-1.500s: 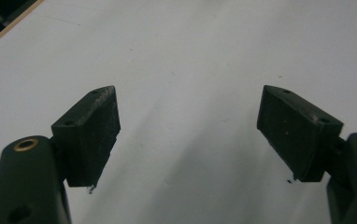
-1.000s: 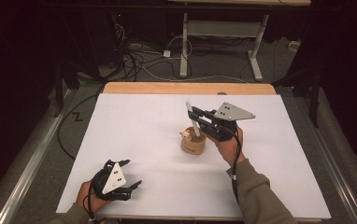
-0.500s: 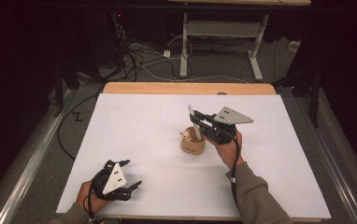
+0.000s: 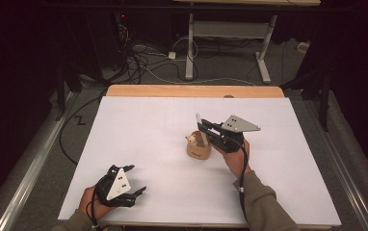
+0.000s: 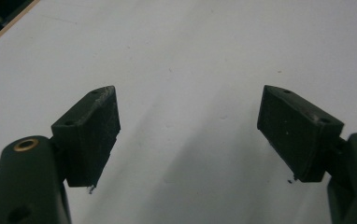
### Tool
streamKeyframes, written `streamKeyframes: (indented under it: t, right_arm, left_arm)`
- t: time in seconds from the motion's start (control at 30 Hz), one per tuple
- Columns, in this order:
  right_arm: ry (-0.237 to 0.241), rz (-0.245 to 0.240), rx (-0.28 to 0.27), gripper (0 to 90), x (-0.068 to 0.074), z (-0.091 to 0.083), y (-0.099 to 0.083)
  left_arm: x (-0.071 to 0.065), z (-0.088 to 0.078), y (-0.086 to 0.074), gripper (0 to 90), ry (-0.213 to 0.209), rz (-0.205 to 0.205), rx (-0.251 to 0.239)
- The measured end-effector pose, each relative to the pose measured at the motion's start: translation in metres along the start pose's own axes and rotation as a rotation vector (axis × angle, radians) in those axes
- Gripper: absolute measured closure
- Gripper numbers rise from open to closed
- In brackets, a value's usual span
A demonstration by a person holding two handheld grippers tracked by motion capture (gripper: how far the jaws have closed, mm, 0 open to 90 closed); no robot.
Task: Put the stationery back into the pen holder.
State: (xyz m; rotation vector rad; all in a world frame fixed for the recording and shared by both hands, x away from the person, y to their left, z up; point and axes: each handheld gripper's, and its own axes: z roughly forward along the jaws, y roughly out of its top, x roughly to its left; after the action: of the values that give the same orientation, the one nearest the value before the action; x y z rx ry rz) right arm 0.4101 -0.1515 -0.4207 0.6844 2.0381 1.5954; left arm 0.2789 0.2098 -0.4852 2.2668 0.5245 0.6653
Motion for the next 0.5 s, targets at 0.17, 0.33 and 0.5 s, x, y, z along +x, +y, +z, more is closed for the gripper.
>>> streamKeyframes:
  t: [0.17,0.33,0.5]
  right_arm:
    - [0.001,0.001,0.019,78.7,0.0005,0.0006,-0.0051]
    - [-0.007,-0.003,0.033,78.5,0.0021,0.0011,-0.0080]
    - [-0.007,-0.004,0.043,78.1,0.0022,0.0019,-0.0099]
  left_arm:
    - [0.0001,0.0001,0.0000,20.6,-0.001,0.002,0.003]
    - [-0.0001,0.0002,0.0001,20.5,0.000,0.002,0.002]
    - [-0.0001,0.0002,0.0001,20.4,0.000,0.002,0.002]
